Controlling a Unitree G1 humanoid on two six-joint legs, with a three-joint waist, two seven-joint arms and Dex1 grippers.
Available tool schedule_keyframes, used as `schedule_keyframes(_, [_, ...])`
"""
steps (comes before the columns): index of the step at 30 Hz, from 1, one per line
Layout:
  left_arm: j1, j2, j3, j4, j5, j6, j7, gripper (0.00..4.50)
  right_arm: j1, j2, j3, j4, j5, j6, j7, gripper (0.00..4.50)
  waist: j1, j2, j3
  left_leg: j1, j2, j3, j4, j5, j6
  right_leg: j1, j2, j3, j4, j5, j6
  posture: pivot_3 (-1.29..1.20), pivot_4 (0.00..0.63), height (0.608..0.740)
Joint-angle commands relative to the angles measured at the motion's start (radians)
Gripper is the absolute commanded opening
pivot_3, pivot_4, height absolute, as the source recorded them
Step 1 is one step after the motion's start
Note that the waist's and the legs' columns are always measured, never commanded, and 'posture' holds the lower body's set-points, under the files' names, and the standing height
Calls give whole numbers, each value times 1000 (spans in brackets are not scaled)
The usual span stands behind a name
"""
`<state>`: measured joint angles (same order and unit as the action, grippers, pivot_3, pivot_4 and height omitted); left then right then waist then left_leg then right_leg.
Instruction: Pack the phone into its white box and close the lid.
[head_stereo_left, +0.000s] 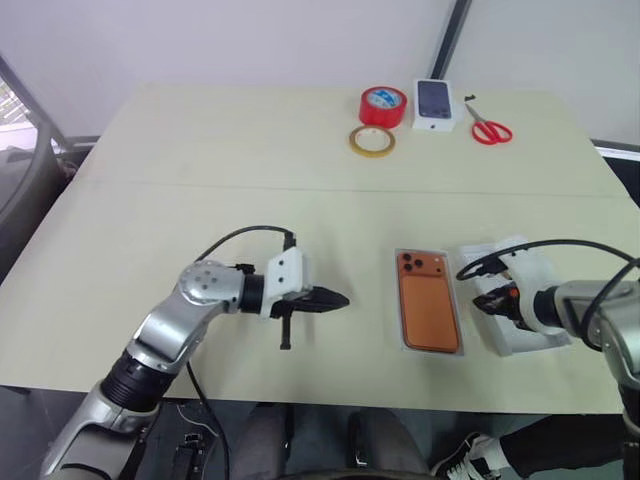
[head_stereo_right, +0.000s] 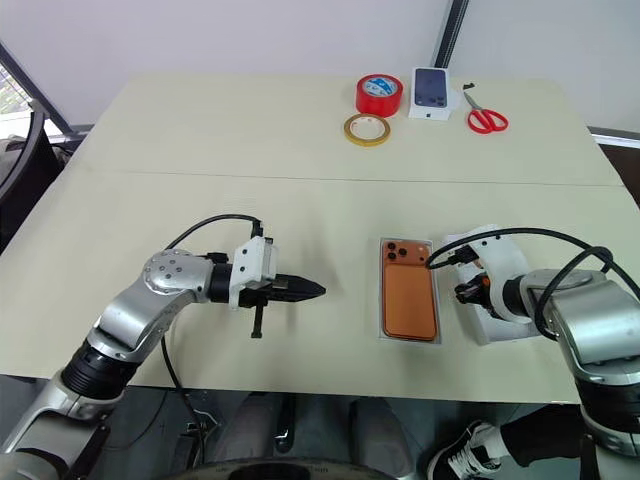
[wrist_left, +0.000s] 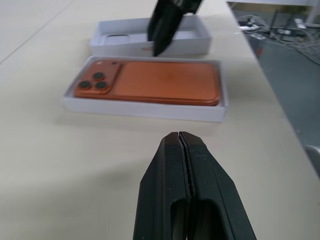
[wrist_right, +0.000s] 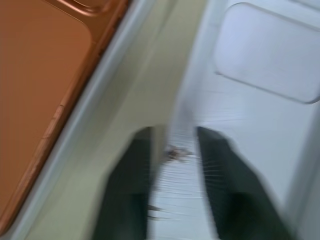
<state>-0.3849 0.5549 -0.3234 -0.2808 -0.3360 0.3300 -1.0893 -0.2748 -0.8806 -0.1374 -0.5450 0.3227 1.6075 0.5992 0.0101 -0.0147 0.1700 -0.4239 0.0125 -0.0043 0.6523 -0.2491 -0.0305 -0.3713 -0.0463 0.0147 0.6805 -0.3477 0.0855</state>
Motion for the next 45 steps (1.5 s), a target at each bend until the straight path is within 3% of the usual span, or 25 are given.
schedule_keyframes(1, [7, -6, 1, -27, 14, -34, 3, 0, -13, 0, -60, -13, 31, 7, -13, 29, 0, 0, 0, 0, 0, 0, 0, 0, 0, 0, 0, 0, 0, 0, 0, 0, 150, 725])
schedule_keyframes(6, [17, -10, 51, 23, 20, -40, 47, 0, -68, 13, -240, 1, 162, 7, -22, 29, -2, 0, 0, 0, 0, 0, 0, 0, 0, 0, 0, 0, 0, 0, 0, 0, 150, 725])
schedule_keyframes(10, [19, -17, 140, 79, -15, -14, 101, 0, -154, 35, -379, 40, 431, 7, -80, 29, -4, 0, 0, 0, 1, 0, 0, 0, 0, 0, 1, 0, 1, 0, 0, 0, 150, 725])
schedule_keyframes(14, [11, -18, 197, 146, -8, -17, 135, 0, -280, 143, -418, 151, 949, 7, -334, 29, -12, 0, 0, 0, 2, 0, 0, 0, 0, 0, 1, 0, 1, 0, 0, 0, 150, 725])
schedule_keyframes(15, [8, -16, 202, 162, -1, -24, 138, 0, -233, 84, -324, 163, 1255, -154, -519, 29, -18, 0, 0, 0, 2, 0, 0, 0, 0, 0, 2, 0, 1, 0, 0, 0, 150, 725])
schedule_keyframes(16, [5, -14, 206, 174, 3, -33, 138, 0, -195, 67, -238, 157, 1468, -285, -658, 29, -16, 0, 1, 0, 2, 0, 0, 0, 0, 0, 2, 0, 1, 0, 0, 0, 150, 725])
schedule_keyframes(18, [-1, -14, 209, 187, 6, -41, 136, 0, -138, 84, -110, 114, 1648, -468, -809, 29, -21, -1, 2, -2, 2, 0, 0, -1, 1, -1, 1, -1, 1, 0, 0, 0, 150, 725])
schedule_keyframes(24, [-13, -28, 193, 185, 18, -59, 131, 0, 24, 327, 122, -79, 1649, -791, -1045, 29, -23, -1, 2, -2, 2, 1, 3, -1, 2, -1, 2, 0, 2, 0, 1, 0, 150, 725])
schedule_keyframes(26, [-17, -36, 184, 187, 25, -64, 132, 0, 82, 370, 162, -119, 1649, -870, -1122, 29, -21, -2, 1, -2, 2, 0, 3, -1, 2, -1, 1, -1, 2, 0, 1, 0, 150, 725])
schedule_keyframes(28, [-35, -65, 156, 193, 35, -66, 131, 0, 149, 342, 163, -114, 1649, -879, -1154, 29, -18, -2, 1, -2, 2, 0, 3, -1, 2, -1, 1, -1, 2, 0, 1, 0, 150, 725])
schedule_keyframes(31, [-64, -113, 100, 208, 63, -73, 125, 0, 167, 263, 110, -72, 1649, -849, -1139, 857, -20, -2, 1, -2, 2, 1, 4, -1, 2, 0, 0, -1, 2, 0, 1, 0, 150, 725])
schedule_keyframes(36, [-118, -183, 2, 263, 123, -97, 107, 0, 33, 17, -3, 8, 1649, -734, -992, 3452, -23, 0, 1, -2, 2, 1, 4, -1, 2, 0, 2, 0, 2, 0, 1, 0, 150, 725])
schedule_keyframes(41, [-183, -281, -73, 329, 156, -105, 103, 0, -11, -220, -96, 104, 1649, -636, -890, 3452, -13, 0, 1, -2, 2, 0, 4, -1, 2, 0, 2, 0, 1, 0, 1, 0, 150, 725])
schedule_keyframes(44, [-212, -343, -97, 374, 177, -117, 120, 0, 12, -341, -96, 123, 1593, -583, -884, 2707, -6, 0, 1, -2, 2, 1, 6, -2, 3, 0, 2, 0, 1, 0, 1, 0, 150, 725])
schedule_keyframes(45, [-218, -355, -98, 382, 180, -118, 124, 0, 17, -363, -93, 120, 1568, -571, -874, 2207, -3, 0, 1, -2, 2, 1, 6, -2, 4, 0, 2, 0, 1, 0, 1, 0, 150, 725])
